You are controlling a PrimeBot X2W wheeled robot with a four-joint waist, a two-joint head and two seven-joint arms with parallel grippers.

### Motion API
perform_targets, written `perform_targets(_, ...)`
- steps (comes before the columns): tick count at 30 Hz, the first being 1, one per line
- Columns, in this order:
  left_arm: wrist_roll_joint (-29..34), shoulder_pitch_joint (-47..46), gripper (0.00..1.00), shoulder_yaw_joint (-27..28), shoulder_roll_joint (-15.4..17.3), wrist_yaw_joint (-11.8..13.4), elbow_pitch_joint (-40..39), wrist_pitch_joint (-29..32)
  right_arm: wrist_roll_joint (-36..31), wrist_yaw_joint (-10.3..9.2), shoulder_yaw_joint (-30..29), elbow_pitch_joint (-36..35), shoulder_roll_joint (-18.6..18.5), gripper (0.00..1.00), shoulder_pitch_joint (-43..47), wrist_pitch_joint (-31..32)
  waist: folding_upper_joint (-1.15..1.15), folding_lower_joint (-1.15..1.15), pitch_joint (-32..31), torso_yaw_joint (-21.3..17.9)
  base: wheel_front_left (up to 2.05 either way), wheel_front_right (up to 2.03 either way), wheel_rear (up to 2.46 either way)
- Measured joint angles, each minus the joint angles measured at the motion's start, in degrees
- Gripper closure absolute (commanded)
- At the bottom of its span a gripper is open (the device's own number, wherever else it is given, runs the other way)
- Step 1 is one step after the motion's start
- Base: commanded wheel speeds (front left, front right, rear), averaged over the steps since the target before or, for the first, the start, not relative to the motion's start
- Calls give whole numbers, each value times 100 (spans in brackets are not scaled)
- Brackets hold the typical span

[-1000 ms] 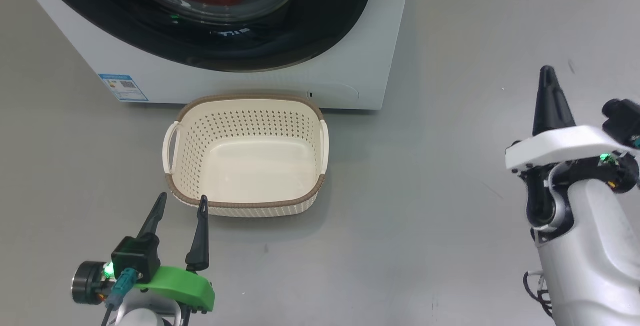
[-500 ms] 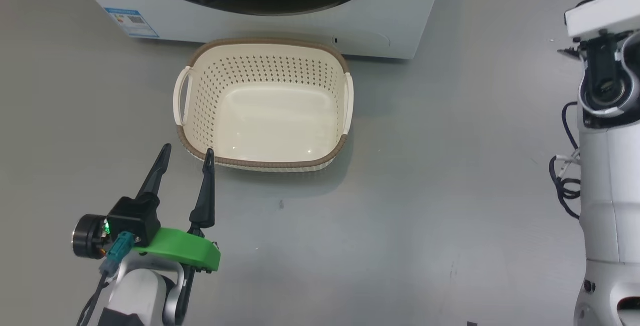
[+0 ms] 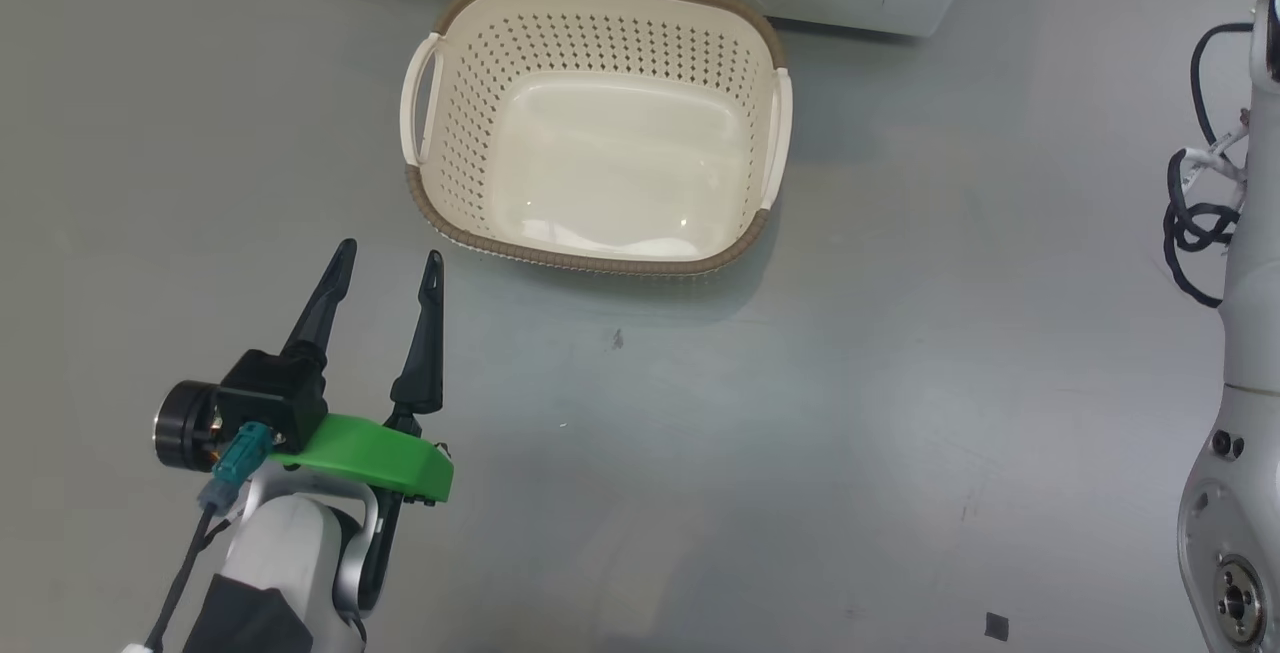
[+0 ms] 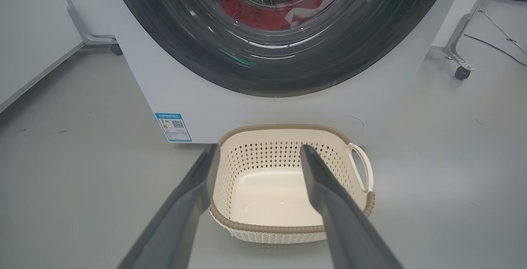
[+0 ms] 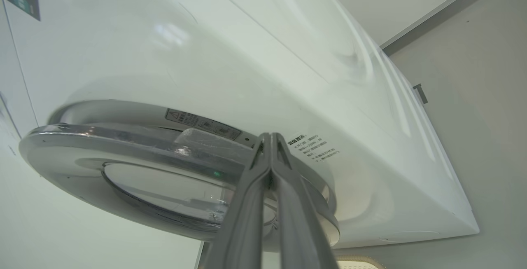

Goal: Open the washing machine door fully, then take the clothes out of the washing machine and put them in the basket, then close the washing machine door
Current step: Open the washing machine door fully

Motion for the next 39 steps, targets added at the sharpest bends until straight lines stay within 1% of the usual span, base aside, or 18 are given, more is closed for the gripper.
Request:
perform_targets(9, -10, -148, 0, -68, -35, -55, 24, 0, 561, -152, -122, 252, 36, 100, -681, 601, 0, 0, 293, 290, 0, 0, 0)
perform_targets(11, -10, -183, 0, -110, -42, -71, 27, 0, 624, -157, -113, 324, 38, 100, -796, 731, 0, 0, 338, 337, 0, 0, 0)
perform_targets(15, -75, -190, 0, -146, -57, -93, 30, 0, 769, -292, -130, 413, 43, 100, -1039, 935, 0, 0, 416, 404, 0, 0, 0)
perform_targets(16, -75, -190, 0, -146, -57, -93, 30, 0, 769, -292, -130, 413, 43, 100, -1039, 935, 0, 0, 416, 404, 0, 0, 0)
perform_targets(20, -186, -191, 0, -191, -59, -94, 48, 0, 788, -393, -131, 512, 37, 100, -1280, 1100, 0, 0, 486, 444, 0, 0, 0)
perform_targets(27, -226, -210, 0, -285, -66, -94, 69, 0, 823, -446, -133, 733, -35, 100, -1439, 1304, 0, 0, 561, 509, 0, 0, 0)
perform_targets(31, -286, -215, 0, -368, -70, -94, 65, 0, 1007, -452, -191, 827, -33, 100, -1566, 1418, 0, 0, 577, 531, 0, 0, 0)
perform_targets(34, -332, -232, 0, -401, -70, -94, 63, 0, 975, -461, -145, 898, -111, 100, -1649, 1502, 0, 0, 591, 548, 0, 0, 0)
perform_targets(35, -338, -241, 0, -416, -70, -94, 55, 0, 960, -464, -142, 912, -112, 100, -1677, 1511, 0, 0, 597, 554, 0, 0, 0)
perform_targets(36, -346, -246, 0, -437, -70, -94, 46, 0, 966, -505, -148, 923, -104, 100, -1704, 1535, 0, 0, 603, 560, 0, 0, 0)
perform_targets(39, -368, -249, 0, -541, -73, -94, 37, 0, 1011, -512, -172, 987, -107, 100, -1794, 1601, 0, 0, 625, 578, 0, 0, 0)
